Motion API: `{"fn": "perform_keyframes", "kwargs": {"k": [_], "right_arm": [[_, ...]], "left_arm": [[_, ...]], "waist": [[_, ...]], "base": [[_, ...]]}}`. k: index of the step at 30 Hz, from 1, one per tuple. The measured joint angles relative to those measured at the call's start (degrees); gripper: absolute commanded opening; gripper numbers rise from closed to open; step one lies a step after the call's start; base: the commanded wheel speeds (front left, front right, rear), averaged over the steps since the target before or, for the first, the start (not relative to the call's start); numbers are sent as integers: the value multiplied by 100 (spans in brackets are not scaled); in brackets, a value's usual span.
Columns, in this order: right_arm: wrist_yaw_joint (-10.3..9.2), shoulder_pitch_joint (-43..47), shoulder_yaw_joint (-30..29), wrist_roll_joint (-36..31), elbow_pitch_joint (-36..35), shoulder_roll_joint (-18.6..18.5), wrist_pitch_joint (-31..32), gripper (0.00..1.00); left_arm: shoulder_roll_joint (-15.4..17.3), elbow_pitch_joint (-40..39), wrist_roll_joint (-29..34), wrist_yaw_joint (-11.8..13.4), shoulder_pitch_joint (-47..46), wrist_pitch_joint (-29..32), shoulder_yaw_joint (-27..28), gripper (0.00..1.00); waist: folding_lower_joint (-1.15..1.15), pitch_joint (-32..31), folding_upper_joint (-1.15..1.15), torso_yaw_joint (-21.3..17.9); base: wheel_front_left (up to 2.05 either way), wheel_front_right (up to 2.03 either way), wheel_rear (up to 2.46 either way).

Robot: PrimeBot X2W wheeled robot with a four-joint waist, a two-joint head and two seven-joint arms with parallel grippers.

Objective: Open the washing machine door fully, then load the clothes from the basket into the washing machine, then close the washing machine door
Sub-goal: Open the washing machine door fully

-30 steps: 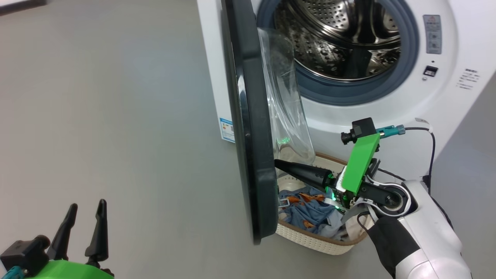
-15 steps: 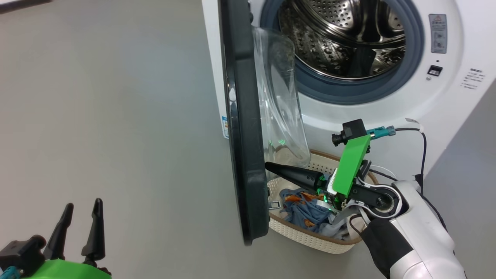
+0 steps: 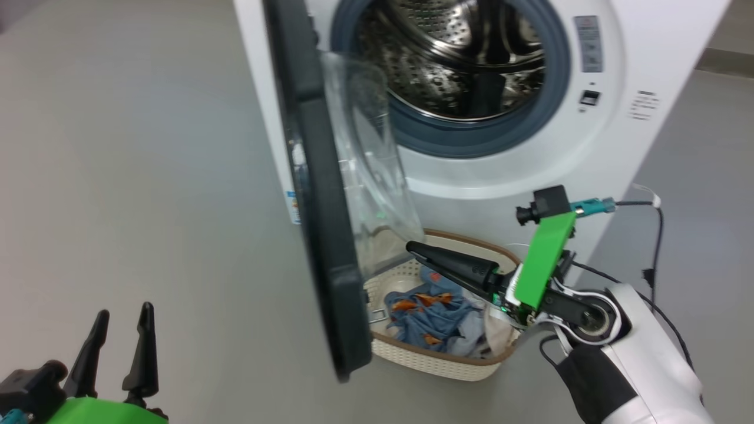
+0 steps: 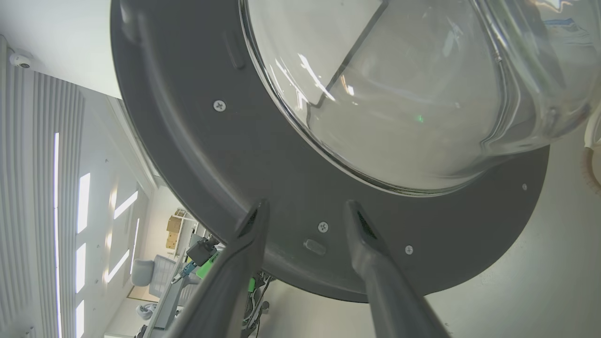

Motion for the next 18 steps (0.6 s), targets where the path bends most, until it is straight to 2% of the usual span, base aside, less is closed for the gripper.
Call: {"fn": "perform_keyframes", "kwargs": {"k": [18], "right_arm": [[0,1245,-248,-1853,-1653,-423,-1741,100]], "left_arm": [[-90,-224,51,0,324,0,289,100]], "waist": [[0,-64,0,-1138]], "base": [[0,0,0]]}}
